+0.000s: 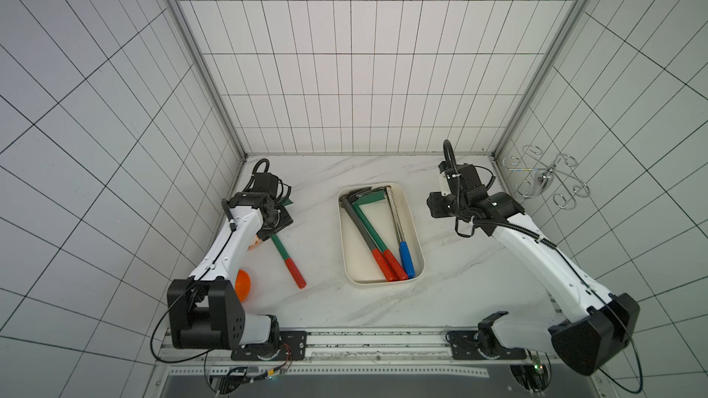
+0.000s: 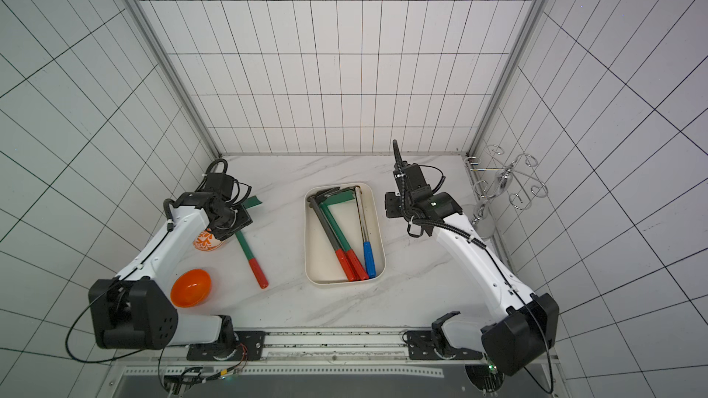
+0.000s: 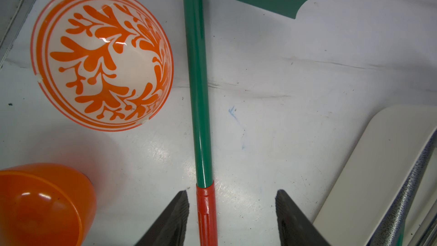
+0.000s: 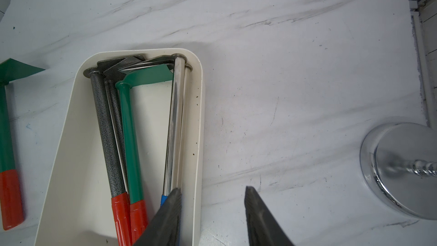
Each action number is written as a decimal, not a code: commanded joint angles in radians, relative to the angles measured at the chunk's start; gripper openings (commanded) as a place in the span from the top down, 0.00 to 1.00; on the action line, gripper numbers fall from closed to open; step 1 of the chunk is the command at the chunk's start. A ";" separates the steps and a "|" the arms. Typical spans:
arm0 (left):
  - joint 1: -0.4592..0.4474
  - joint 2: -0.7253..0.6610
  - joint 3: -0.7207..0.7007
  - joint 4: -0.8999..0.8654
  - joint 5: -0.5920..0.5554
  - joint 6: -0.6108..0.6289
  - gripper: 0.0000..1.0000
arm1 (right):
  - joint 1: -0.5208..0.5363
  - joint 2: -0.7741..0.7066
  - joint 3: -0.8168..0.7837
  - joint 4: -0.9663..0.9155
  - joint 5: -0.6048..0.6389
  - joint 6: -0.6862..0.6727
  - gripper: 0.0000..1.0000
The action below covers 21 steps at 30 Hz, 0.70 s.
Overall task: Put the small hoe into the storage box
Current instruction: Move the hoe to the center of the board.
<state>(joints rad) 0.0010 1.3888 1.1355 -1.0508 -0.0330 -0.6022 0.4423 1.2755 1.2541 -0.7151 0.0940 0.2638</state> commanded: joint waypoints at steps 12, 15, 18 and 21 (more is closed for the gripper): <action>0.034 0.076 -0.071 0.065 -0.065 0.043 0.39 | -0.028 -0.027 -0.090 0.006 -0.059 -0.004 0.56; 0.039 0.097 -0.093 0.091 -0.071 0.034 0.39 | -0.030 -0.034 -0.094 0.006 -0.063 -0.005 0.56; 0.042 0.123 -0.095 0.110 -0.074 0.032 0.39 | -0.032 -0.037 -0.094 0.006 -0.065 -0.008 0.56; 0.042 0.158 -0.093 0.131 -0.081 0.031 0.39 | -0.032 -0.036 -0.093 0.005 -0.069 -0.008 0.56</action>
<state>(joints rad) 0.0368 1.5192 1.0405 -0.9699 -0.0864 -0.5606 0.4194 1.2648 1.2106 -0.7132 0.0349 0.2619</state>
